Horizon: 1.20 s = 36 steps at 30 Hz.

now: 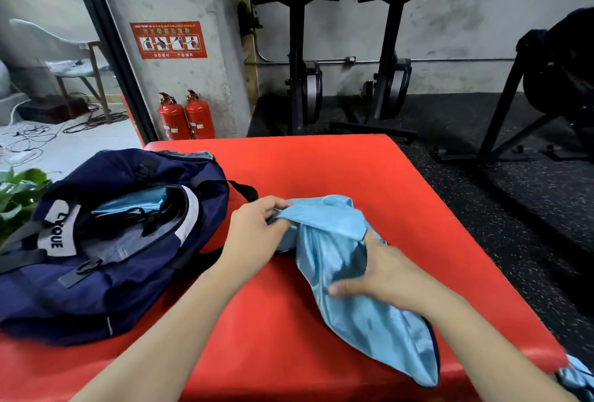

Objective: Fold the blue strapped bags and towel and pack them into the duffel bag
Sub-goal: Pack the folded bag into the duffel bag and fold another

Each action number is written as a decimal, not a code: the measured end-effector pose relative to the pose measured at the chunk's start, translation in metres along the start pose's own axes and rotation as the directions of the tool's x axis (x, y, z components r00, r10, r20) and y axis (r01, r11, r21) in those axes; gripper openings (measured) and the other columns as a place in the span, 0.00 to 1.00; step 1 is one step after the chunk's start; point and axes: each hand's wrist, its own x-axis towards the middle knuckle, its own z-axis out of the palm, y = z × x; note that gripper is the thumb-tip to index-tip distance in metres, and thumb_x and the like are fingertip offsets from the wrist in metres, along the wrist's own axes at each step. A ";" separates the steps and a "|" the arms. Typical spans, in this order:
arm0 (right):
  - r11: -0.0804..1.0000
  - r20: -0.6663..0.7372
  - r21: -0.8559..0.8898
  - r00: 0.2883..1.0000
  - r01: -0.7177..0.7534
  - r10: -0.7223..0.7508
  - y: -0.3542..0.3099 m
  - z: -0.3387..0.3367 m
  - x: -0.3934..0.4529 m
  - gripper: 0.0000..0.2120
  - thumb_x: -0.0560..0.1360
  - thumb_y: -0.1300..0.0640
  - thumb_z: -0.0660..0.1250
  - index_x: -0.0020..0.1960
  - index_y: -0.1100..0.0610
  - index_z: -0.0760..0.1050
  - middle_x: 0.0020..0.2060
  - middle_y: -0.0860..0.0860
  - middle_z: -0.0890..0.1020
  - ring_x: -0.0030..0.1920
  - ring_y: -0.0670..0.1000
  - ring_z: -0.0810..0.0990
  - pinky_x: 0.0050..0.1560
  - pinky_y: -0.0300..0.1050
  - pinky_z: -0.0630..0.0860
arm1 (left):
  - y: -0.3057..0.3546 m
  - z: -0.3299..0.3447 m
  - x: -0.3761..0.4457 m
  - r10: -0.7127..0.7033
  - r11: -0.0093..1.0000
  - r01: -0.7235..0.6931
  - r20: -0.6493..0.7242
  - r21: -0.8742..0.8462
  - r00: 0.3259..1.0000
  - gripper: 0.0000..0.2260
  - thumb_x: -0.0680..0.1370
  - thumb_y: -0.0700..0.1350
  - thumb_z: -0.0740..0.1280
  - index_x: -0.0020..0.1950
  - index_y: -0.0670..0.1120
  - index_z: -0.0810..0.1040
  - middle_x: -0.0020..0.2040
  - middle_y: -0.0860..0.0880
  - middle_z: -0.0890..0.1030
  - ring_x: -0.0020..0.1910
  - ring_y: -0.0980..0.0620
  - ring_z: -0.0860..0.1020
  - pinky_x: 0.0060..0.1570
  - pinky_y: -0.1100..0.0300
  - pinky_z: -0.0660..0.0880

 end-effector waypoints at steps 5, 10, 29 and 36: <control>0.908 0.089 0.418 0.994 0.025 -0.068 0.004 -0.019 0.004 0.15 0.63 0.53 0.78 0.47 0.57 0.82 0.41 0.53 0.86 0.39 0.47 0.83 0.43 0.45 0.78 | 0.023 -0.011 0.010 0.007 0.983 -0.020 -0.076 -0.183 0.997 0.10 0.75 0.34 0.70 0.46 0.49 0.85 0.43 0.54 0.87 0.45 0.55 0.84 0.50 0.58 0.78; 0.594 -0.201 0.779 0.977 0.200 -0.066 -0.002 -0.057 0.013 0.08 0.69 0.65 0.75 0.48 0.59 0.82 0.42 0.54 0.85 0.40 0.51 0.82 0.43 0.42 0.78 | 0.035 -0.021 0.029 0.073 0.963 -0.127 -0.224 -0.237 0.972 0.09 0.75 0.37 0.73 0.46 0.52 0.85 0.42 0.54 0.86 0.41 0.59 0.81 0.45 0.64 0.77; 0.981 0.196 -0.087 0.968 0.175 -0.155 0.054 -0.014 -0.012 0.13 0.66 0.53 0.80 0.48 0.48 0.80 0.36 0.39 0.81 0.35 0.40 0.77 0.37 0.34 0.71 | -0.006 0.063 -0.017 0.397 0.872 -0.472 0.376 0.130 0.837 0.11 0.75 0.36 0.71 0.54 0.48 0.85 0.46 0.54 0.77 0.37 0.60 0.75 0.46 0.74 0.67; 0.956 0.303 -0.213 0.944 0.201 -0.132 0.074 0.000 -0.009 0.30 0.63 0.47 0.81 0.63 0.44 0.75 0.54 0.40 0.72 0.58 0.40 0.72 0.61 0.36 0.70 | -0.030 0.074 -0.037 0.240 0.813 -0.524 0.674 0.253 0.698 0.17 0.81 0.52 0.66 0.68 0.48 0.77 0.62 0.52 0.80 0.63 0.55 0.75 0.66 0.63 0.68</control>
